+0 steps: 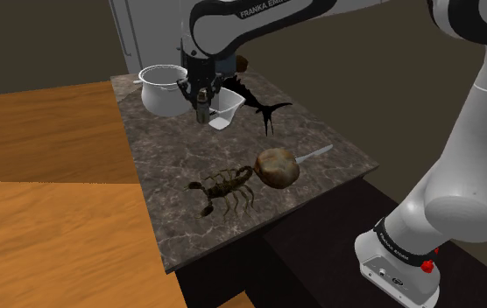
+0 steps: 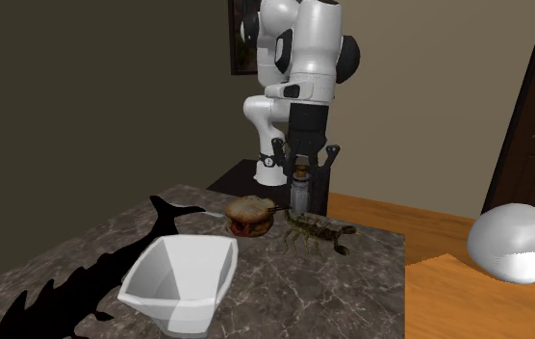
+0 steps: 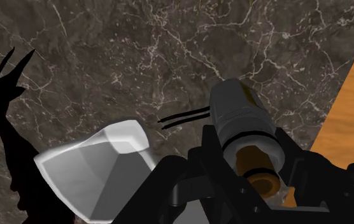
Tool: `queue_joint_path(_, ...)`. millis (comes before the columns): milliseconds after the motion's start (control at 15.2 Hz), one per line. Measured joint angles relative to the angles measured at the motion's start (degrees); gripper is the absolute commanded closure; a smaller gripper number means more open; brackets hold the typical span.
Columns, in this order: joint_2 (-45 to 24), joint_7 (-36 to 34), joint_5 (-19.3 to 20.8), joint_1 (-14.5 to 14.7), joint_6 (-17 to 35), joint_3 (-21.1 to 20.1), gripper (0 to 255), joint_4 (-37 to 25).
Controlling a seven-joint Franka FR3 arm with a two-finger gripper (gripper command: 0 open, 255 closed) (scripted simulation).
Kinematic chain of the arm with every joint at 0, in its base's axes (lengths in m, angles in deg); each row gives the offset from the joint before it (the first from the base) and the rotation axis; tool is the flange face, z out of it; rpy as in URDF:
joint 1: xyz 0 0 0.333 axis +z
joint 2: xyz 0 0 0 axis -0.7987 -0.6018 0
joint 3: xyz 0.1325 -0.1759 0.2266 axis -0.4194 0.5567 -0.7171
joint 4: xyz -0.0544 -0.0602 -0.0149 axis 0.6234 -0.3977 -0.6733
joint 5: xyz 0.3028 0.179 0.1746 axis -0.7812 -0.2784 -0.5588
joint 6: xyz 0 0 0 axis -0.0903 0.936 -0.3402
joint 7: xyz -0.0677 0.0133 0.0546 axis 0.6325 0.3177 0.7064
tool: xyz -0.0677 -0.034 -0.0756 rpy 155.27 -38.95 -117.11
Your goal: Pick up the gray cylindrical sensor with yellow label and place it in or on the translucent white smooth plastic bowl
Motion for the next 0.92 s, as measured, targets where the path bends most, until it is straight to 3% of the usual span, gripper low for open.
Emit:
queue_joint_path(330, -0.2, 2.0, -0.5, -0.9, -2.4, 0.4, 255, -2.8)
queue_joint_path(924, -10.8, 11.1, -0.4, -5.1, -8.6, 3.3, 255, -20.4)
